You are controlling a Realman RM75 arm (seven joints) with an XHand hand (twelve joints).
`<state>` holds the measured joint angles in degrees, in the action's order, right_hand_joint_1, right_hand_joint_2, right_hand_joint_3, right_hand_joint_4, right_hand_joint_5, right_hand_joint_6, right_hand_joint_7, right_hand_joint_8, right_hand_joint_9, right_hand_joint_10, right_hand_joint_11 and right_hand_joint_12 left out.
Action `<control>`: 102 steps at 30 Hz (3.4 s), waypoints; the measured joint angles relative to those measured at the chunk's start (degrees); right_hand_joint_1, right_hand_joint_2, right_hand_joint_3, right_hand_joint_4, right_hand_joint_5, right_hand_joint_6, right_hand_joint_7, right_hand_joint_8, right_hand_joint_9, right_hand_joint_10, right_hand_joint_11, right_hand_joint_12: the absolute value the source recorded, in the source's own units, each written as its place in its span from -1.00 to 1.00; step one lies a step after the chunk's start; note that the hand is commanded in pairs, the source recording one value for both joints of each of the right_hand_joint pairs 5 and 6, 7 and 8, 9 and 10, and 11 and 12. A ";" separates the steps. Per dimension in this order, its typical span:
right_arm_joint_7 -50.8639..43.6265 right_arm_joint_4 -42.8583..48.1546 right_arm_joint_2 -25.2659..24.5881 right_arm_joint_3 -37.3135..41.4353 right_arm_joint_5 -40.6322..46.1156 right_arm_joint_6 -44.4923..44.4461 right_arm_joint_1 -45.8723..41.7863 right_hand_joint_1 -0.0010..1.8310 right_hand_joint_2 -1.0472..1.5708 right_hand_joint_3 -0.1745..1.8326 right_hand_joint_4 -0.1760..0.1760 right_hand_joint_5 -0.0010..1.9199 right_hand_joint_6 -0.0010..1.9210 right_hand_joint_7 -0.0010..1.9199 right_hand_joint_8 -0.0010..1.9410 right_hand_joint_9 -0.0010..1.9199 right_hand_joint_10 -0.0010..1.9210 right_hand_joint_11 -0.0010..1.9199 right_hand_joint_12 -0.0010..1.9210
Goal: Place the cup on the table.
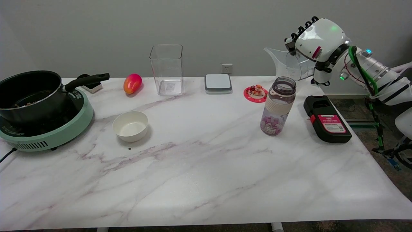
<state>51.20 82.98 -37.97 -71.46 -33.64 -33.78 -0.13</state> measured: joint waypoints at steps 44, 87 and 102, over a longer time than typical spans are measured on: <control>-32.20 2.72 -27.67 -11.05 66.31 -25.85 -25.76 0.47 0.72 -0.46 0.00 0.83 0.83 0.72 0.71 0.71 0.71 0.52 0.52; -1.79 -12.99 -31.38 -48.93 82.75 -27.42 -5.01 0.25 1.00 -0.56 0.00 1.00 1.00 0.81 0.79 0.78 0.77 0.62 0.62; 9.39 -28.39 -36.85 -49.92 75.79 -27.79 4.45 0.24 1.00 -0.55 0.00 0.98 0.98 0.81 0.79 0.79 0.79 0.66 0.66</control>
<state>60.59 54.58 -74.82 -121.38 42.14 -61.57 4.32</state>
